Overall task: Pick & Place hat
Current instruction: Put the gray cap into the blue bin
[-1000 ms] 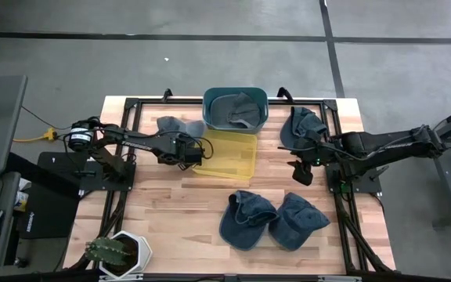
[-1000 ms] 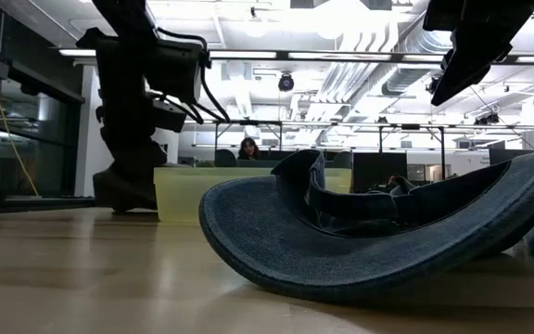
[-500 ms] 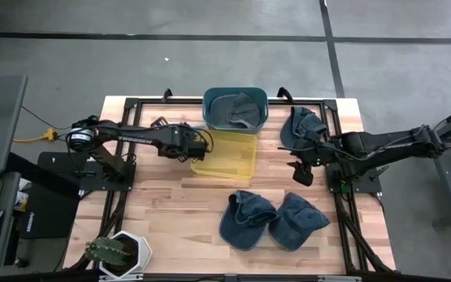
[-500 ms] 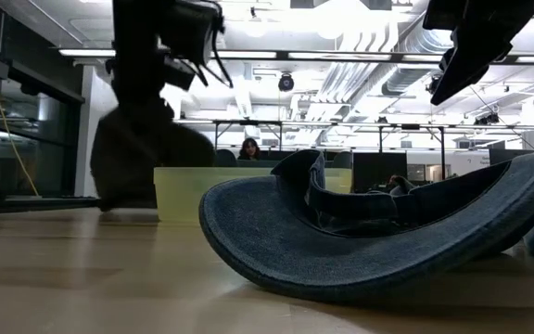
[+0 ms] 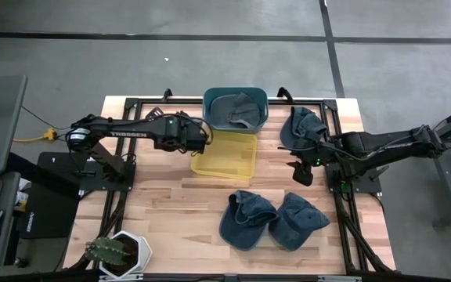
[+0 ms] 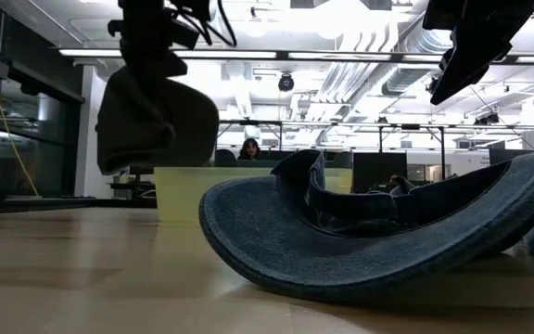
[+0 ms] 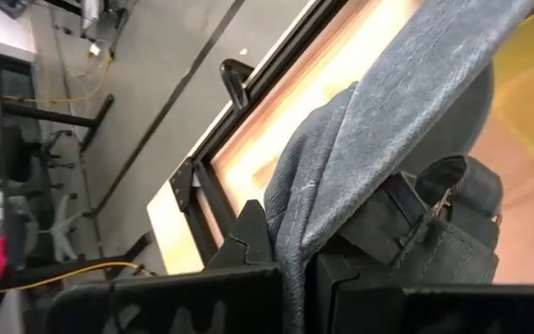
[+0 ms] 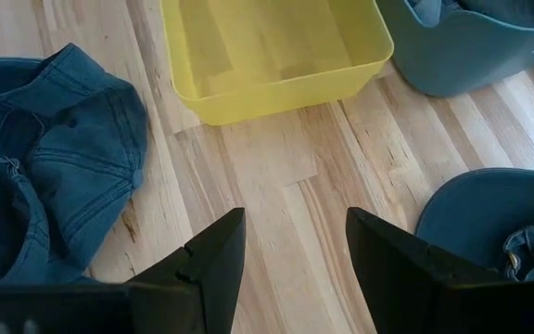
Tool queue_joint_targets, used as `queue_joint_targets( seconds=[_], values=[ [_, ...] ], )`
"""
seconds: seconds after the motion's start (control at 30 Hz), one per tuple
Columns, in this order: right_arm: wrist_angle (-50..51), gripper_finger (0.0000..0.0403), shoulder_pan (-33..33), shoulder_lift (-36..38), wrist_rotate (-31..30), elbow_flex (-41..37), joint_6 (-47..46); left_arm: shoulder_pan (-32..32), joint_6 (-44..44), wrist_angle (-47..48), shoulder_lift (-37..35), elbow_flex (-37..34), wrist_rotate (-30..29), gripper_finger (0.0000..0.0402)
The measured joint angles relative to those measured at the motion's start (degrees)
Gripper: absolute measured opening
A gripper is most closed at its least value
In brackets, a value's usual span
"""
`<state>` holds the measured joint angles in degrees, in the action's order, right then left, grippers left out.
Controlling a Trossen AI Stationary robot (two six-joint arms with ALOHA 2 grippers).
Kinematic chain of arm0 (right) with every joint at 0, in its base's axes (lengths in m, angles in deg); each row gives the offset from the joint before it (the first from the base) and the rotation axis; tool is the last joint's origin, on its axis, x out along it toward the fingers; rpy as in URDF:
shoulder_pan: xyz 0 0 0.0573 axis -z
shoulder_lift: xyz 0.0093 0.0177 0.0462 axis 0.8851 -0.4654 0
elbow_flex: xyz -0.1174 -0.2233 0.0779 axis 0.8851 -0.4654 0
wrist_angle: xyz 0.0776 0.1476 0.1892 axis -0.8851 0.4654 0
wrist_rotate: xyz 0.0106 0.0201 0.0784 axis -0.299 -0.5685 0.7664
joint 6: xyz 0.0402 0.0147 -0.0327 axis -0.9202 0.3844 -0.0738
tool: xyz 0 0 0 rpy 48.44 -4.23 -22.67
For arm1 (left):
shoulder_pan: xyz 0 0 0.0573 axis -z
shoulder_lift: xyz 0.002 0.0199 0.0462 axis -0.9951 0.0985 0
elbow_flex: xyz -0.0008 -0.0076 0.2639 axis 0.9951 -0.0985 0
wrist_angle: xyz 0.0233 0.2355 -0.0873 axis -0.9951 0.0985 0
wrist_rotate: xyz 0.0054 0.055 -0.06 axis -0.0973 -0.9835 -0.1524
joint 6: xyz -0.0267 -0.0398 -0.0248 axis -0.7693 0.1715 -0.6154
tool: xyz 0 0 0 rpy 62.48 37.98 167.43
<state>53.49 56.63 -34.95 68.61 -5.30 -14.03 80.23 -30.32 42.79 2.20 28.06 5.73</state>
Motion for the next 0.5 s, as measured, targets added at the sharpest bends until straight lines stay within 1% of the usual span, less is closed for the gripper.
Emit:
queue_joint_targets(
  seconds=[0.17, 0.3, 0.5],
  values=[
    [-3.72, 0.0183, 0.0, 0.0, 0.2, 0.0, -1.31, 0.0, -0.07, 0.03, 0.0, 2.74, 0.1, 0.0],
    [-10.28, 0.0183, -0.02, 0.0, 0.2, 0.0, -1.38, 0.0, -0.52, -0.01, 0.0, 5.41, -0.26, 0.0],
    [-21.23, 0.0183, 0.0, 0.0, 0.37, 0.02, 1.09, 0.0, -0.11, 0.0, -0.02, 9.99, -1.58, 0.0]
  ],
)
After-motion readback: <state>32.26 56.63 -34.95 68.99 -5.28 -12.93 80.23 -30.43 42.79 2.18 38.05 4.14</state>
